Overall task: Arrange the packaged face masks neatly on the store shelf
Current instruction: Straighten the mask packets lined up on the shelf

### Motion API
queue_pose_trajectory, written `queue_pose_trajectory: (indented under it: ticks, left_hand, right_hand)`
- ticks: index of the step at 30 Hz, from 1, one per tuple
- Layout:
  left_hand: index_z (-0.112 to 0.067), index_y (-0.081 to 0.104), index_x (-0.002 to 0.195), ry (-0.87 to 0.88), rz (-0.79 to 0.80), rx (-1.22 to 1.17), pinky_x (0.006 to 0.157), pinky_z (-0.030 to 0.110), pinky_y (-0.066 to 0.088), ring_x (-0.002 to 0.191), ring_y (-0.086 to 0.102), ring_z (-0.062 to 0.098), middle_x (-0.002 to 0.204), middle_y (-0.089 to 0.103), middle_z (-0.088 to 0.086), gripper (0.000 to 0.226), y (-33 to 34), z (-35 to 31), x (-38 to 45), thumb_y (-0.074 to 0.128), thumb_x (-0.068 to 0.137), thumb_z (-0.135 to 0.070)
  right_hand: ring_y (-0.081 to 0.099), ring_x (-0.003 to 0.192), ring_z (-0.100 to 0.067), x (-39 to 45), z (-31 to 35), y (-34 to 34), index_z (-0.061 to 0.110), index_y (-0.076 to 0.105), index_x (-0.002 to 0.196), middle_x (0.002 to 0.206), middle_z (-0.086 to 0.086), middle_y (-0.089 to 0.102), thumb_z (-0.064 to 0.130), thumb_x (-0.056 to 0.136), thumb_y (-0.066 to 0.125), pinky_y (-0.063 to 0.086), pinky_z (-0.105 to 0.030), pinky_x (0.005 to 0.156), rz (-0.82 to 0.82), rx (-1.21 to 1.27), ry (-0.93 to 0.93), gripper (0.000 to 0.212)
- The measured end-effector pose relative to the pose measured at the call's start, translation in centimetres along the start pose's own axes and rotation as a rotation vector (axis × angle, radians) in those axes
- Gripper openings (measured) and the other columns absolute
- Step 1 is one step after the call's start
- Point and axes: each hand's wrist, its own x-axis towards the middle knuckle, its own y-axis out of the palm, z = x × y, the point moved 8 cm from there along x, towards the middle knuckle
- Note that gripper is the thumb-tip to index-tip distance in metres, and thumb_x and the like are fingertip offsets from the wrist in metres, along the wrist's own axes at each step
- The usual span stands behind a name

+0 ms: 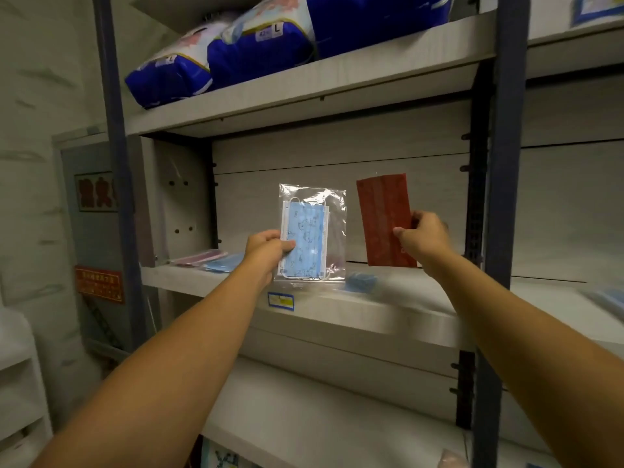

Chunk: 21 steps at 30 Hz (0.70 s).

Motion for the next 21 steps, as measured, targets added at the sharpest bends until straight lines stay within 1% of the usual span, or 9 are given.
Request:
queue_pose_trajectory:
  ticks: [3,6,9,11,13,15,17,18,21]
  left_hand:
    - [-0.003,0.067,0.102,-0.023,0.046,0.009,0.089,0.047,0.06,0.098,0.072,0.03,0.11,0.072,0.014,0.014,1.2,1.0,2.4,0.067,0.09,0.004]
    - [0.0,0.064,0.121,-0.055,0.082,0.041,0.09,0.049,0.059,0.099,0.072,0.03,0.114,0.071,0.015,0.036,2.5,2.4,4.5,0.073,0.086,0.001]
    - [-0.002,0.063,0.126,-0.056,0.117,0.046,0.093,0.048,0.057,0.099,0.072,0.028,0.117,0.07,0.016,0.046,3.8,3.3,6.2,0.077,0.082,-0.002]
    - [-0.001,0.061,0.128,-0.038,0.141,0.057,0.1,0.049,0.053,0.1,0.07,0.027,0.118,0.069,0.016,0.047,4.8,3.4,6.6,0.076,0.083,-0.002]
    - [0.001,0.059,0.13,-0.035,0.171,0.088,0.103,0.048,0.047,0.089,0.063,0.022,0.116,0.068,0.016,0.047,6.0,3.9,7.1,0.075,0.085,-0.002]
    - [0.0,0.062,0.125,-0.045,0.213,0.143,0.097,0.048,0.05,0.081,0.053,0.02,0.101,0.063,0.013,0.043,6.9,4.7,7.4,0.076,0.084,-0.003]
    - [-0.005,0.066,0.1,-0.02,0.259,0.244,0.077,0.04,0.056,0.073,0.055,0.02,0.087,0.06,0.012,0.022,7.8,5.1,7.7,0.078,0.081,-0.005]
    - [-0.004,0.066,0.092,0.004,0.283,0.319,0.071,0.037,0.057,0.069,0.059,0.022,0.082,0.062,0.012,0.017,8.4,5.4,8.0,0.078,0.079,-0.007]
    - [-0.001,0.071,0.09,0.116,0.352,0.623,0.074,0.036,0.058,0.073,0.064,0.023,0.08,0.067,0.009,0.021,10.0,5.5,8.3,0.078,0.077,-0.016]
  right_hand:
    - [0.066,0.098,-0.024,1.1,-0.1,0.5,0.012,0.064,0.122,0.107,-0.006,0.067,0.013,0.097,0.065,0.058,-0.041,0.091,-0.033,-0.007,0.009,0.025]
    - [0.065,0.096,-0.024,1.9,-0.2,0.4,0.013,0.064,0.122,0.107,-0.005,0.066,0.013,0.097,0.065,0.058,-0.039,0.089,-0.057,-0.036,0.021,0.025]
    - [0.065,0.096,-0.024,2.6,-0.5,-0.1,0.018,0.063,0.117,0.108,-0.004,0.065,0.014,0.097,0.064,0.059,-0.041,0.087,-0.092,-0.067,0.031,0.02]
    - [0.065,0.091,-0.022,3.0,-0.8,-0.8,0.021,0.062,0.108,0.102,-0.003,0.065,0.014,0.097,0.063,0.059,-0.039,0.082,-0.131,-0.09,0.03,0.014]
    - [0.063,0.083,-0.02,3.0,-1.0,-1.5,0.02,0.061,0.104,0.094,-0.001,0.063,0.014,0.097,0.062,0.055,-0.033,0.072,-0.166,-0.136,0.04,0.01]
    - [0.063,0.08,-0.02,3.1,-1.5,-2.3,0.02,0.062,0.102,0.095,-0.003,0.064,0.016,0.097,0.063,0.05,-0.029,0.065,-0.207,-0.19,0.072,0.007]
    - [0.065,0.079,-0.02,3.3,-2.0,-3.1,0.022,0.063,0.1,0.1,-0.006,0.067,0.017,0.096,0.064,0.049,-0.026,0.059,-0.249,-0.206,0.101,0.006]
    - [0.065,0.078,-0.02,3.3,-2.2,-3.3,0.022,0.063,0.098,0.101,-0.006,0.068,0.017,0.095,0.065,0.048,-0.025,0.056,-0.263,-0.21,0.11,0.006]
    - [0.063,0.076,-0.017,3.5,-2.7,-3.8,0.021,0.062,0.097,0.098,-0.006,0.067,0.015,0.095,0.066,0.046,-0.023,0.055,-0.287,-0.218,0.122,0.008]
